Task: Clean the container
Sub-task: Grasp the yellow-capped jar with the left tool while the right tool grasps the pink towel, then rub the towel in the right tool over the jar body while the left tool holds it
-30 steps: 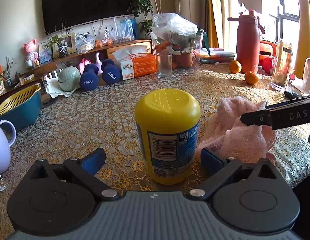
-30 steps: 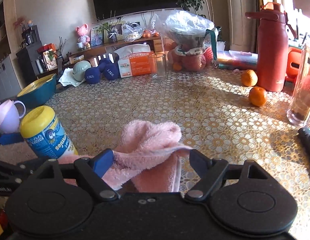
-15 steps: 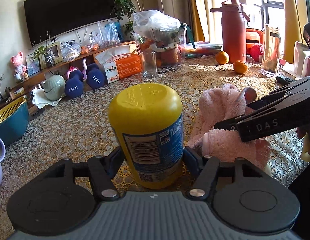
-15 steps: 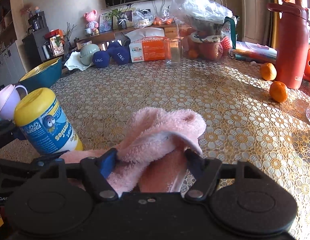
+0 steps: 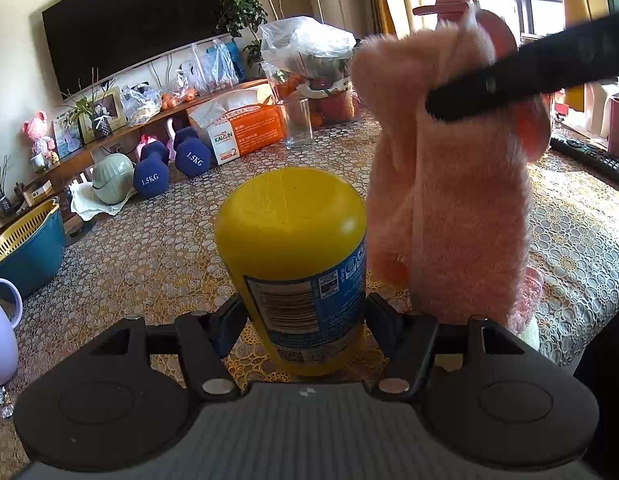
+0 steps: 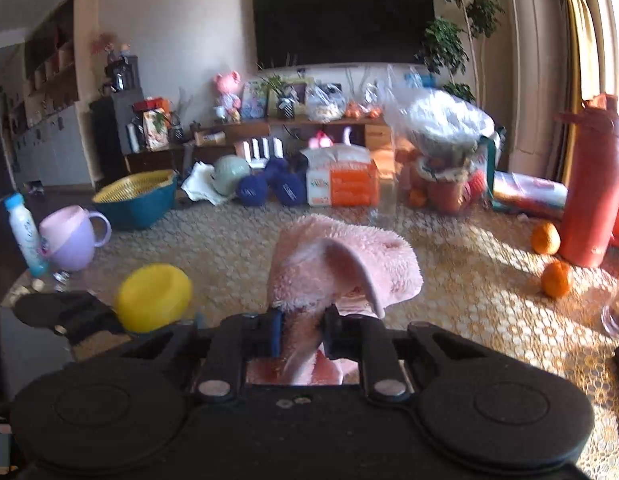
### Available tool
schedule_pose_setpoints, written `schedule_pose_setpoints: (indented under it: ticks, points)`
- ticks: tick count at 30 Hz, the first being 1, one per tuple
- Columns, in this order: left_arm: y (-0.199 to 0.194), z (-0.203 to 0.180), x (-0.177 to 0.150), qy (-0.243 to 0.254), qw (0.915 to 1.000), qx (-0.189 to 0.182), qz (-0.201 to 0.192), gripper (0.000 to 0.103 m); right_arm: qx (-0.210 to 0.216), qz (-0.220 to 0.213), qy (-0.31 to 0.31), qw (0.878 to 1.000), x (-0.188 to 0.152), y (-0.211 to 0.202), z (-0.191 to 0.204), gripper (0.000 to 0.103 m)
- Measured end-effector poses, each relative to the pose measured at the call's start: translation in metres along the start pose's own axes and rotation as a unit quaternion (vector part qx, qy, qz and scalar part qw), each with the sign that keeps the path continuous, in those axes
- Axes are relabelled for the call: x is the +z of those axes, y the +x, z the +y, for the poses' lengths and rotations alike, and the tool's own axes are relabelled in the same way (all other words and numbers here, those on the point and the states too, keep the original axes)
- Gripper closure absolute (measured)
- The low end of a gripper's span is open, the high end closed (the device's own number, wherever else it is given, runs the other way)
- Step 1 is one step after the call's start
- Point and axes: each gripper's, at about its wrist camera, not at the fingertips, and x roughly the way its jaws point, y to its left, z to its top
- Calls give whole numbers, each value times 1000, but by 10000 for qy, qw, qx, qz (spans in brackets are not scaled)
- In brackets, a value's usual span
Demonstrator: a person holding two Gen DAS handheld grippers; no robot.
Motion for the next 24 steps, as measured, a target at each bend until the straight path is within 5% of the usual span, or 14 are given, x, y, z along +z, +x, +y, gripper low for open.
schedule_pose_setpoints:
  ticks: [5, 11, 24]
  points:
    - [1, 0, 1, 54, 10000, 2, 5, 38, 927, -179, -462, 9945, 27, -18, 28, 86]
    - [0, 0, 0, 158, 9999, -19, -10, 38, 1906, 255, -574, 9797, 29, 7, 48, 85]
    - [1, 0, 0, 258, 9996, -53, -122, 39, 1573, 493, -212, 9861, 33, 38, 27, 85]
